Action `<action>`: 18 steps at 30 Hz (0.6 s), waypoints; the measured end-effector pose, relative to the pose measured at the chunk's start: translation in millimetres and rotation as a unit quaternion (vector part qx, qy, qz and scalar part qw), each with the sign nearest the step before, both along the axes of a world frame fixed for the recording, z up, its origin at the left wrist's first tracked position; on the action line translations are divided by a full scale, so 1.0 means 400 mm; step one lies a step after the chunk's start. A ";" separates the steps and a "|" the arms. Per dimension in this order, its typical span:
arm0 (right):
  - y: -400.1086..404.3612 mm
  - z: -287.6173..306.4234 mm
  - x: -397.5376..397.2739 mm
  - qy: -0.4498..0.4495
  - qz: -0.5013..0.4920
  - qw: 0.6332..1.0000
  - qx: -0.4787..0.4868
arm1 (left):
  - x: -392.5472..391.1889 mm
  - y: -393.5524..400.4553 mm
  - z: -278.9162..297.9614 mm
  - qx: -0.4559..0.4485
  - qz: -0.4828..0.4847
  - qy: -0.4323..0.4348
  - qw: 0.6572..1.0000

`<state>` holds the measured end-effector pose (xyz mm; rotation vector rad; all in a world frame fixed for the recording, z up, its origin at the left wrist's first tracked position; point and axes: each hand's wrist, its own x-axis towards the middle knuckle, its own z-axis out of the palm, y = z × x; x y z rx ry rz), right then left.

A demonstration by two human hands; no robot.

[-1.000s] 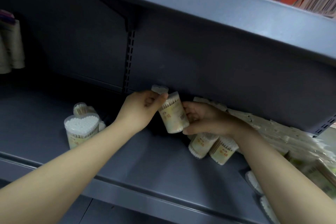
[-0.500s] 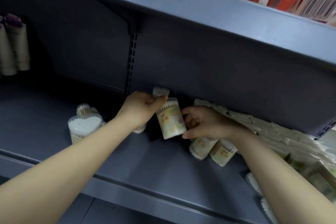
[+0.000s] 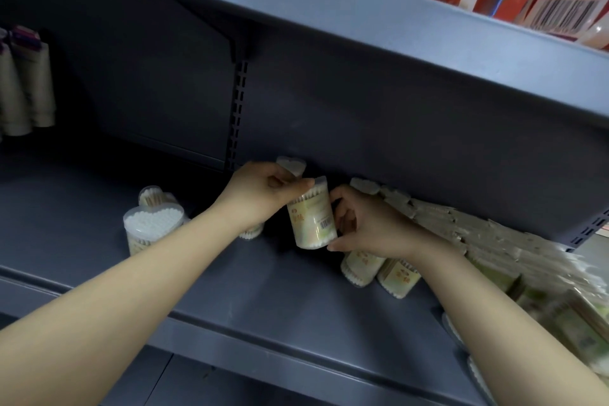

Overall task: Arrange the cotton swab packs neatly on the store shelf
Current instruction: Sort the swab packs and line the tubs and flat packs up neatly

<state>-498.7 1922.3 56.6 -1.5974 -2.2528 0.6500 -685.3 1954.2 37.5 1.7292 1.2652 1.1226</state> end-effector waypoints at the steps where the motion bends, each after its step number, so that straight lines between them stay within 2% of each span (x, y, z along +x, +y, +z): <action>1: -0.001 -0.001 0.001 -0.008 -0.004 1.000 0.012 | 0.004 0.000 0.001 0.002 0.003 -0.001 1.000; 4: -0.001 0.009 0.019 -0.037 -0.029 0.998 0.042 | 0.020 -0.013 0.004 0.020 0.018 0.026 0.999; 10: 0.000 0.024 0.074 -0.045 -0.096 0.991 0.081 | 0.064 -0.031 -0.026 0.071 0.015 0.180 0.981; 18: 0.034 -0.022 0.128 -0.071 -0.176 0.974 0.123 | 0.122 -0.007 -0.081 0.086 0.032 0.242 0.966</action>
